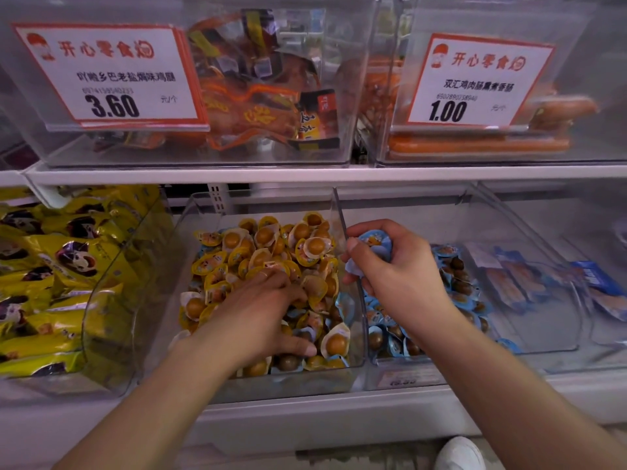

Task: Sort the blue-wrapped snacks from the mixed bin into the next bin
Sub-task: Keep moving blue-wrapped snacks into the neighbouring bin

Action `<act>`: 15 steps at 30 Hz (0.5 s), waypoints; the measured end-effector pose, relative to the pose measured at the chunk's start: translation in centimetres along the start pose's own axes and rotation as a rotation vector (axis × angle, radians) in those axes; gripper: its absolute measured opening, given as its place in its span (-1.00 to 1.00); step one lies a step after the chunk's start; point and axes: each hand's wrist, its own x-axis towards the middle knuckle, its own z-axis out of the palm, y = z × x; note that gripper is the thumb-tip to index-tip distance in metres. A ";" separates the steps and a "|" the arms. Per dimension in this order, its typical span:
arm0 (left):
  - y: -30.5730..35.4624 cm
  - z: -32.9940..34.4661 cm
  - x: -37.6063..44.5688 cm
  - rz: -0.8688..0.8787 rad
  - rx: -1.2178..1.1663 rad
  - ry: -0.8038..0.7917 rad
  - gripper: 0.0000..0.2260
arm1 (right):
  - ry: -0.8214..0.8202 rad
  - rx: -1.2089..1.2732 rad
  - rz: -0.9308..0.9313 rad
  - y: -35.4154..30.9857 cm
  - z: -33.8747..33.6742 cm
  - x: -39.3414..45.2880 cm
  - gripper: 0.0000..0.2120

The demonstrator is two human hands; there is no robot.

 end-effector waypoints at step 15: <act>-0.2 -1.8 -0.8 -0.105 -0.773 0.342 -0.64 | 0.046 -0.024 0.003 -0.6 0.3 0.1 -0.92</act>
